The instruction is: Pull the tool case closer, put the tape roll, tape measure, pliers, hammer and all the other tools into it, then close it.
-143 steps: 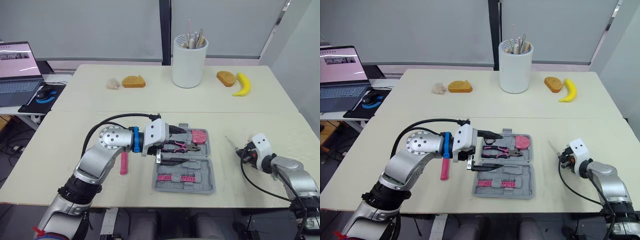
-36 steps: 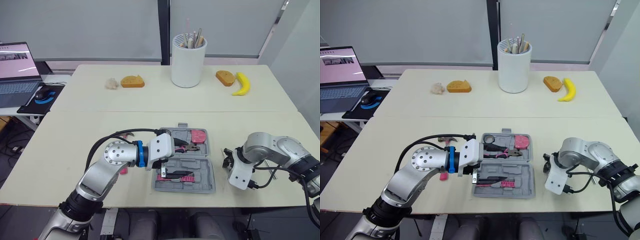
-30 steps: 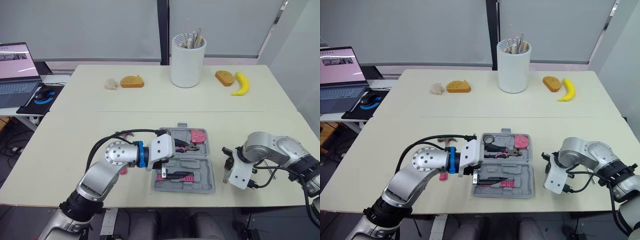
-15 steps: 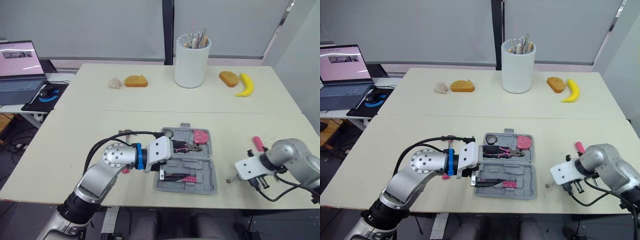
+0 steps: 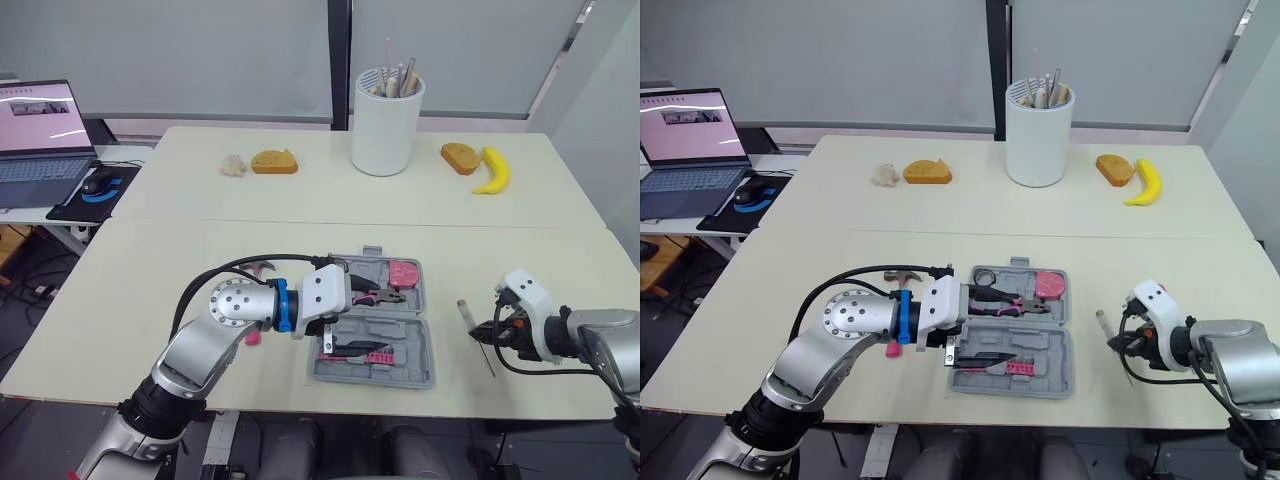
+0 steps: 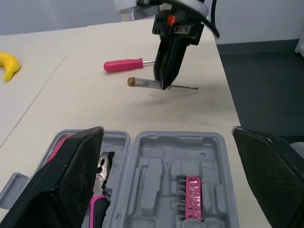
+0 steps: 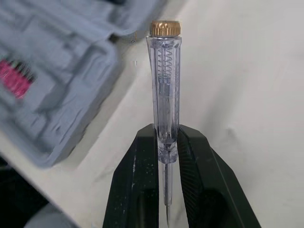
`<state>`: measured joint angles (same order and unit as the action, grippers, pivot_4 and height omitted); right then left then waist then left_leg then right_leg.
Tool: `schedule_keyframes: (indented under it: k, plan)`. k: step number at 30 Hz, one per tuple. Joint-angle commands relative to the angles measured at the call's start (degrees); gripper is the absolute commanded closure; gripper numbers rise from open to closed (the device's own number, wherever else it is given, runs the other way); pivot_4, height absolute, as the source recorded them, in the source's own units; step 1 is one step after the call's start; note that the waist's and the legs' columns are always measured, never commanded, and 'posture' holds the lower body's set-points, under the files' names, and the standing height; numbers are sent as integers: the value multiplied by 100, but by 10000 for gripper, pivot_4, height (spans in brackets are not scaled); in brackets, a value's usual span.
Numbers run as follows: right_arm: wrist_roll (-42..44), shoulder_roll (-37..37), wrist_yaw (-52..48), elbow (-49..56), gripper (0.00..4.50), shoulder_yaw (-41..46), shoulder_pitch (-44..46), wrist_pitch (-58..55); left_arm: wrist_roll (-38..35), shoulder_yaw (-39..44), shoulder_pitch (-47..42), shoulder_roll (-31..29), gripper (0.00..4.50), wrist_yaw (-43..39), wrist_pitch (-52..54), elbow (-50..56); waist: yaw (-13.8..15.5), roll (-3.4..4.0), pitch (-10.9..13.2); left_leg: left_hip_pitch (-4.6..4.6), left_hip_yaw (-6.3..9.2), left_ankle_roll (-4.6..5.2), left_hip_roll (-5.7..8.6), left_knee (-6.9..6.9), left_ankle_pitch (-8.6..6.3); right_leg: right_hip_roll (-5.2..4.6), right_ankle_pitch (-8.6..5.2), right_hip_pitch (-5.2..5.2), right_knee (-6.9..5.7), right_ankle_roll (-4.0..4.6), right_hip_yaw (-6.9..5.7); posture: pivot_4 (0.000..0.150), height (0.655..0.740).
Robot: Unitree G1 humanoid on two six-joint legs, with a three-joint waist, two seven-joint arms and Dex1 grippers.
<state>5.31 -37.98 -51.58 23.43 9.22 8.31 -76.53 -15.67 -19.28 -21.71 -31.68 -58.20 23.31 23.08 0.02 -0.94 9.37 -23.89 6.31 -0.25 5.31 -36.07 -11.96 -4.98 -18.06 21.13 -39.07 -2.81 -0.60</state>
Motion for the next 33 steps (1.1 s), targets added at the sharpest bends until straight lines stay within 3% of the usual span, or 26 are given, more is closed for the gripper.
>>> schedule_keyframes:
  k: [1, 4, 8, 21, 23, 33]
  plan:
    - [27, 178, 618, 379, 41683, 191, -89, 72, -77, 21, -39, 8, 0, -29, -58, 186, -6, 0, 0, 0, -2, 0, 0, 0, 0, 0, 0, 0, 0, 0, 1, 1500, 7400]
    - [-134, 821, 1463, 230, 41683, 169, -228, 831, -91, 19, -99, 79, 0, 6, -44, 156, -17, -2, -1, 2, -2, 0, -1, 0, 0, 1, 0, -2, 1, 0, 0, 1500, 7400]
    - [-125, 1144, 1945, 90, 41683, 27, -323, 1426, -81, 9, -99, 86, 0, -20, -53, 148, -21, 0, -2, 3, -3, 0, 0, 2, 0, 2, 0, 2, -3, 0, 2, 1500, 7400]
    - [-155, 1132, 2320, -851, 41683, -499, -701, 2921, -61, -6, -103, 80, 0, -42, -99, 147, -38, 1, -2, 6, -2, 0, -2, 1, 0, 7, 0, -2, -2, 0, 1, 1500, 7400]
    - [-122, 1160, 2349, -905, 34315, -491, -717, 3076, -61, -1, -113, 80, 0, -47, -107, 143, -38, 1, -2, 8, -2, 0, -2, 1, 1, 7, 0, -3, -3, 0, 1, 1500, 7400]
    - [133, 475, 1861, -56, 11736, -201, -1238, 3765, -75, 56, -73, 39, 0, -138, -198, 108, -36, 2, -2, 7, -2, 0, 0, 1, 0, 7, 0, -4, -2, -1, 2, 1500, 7400]
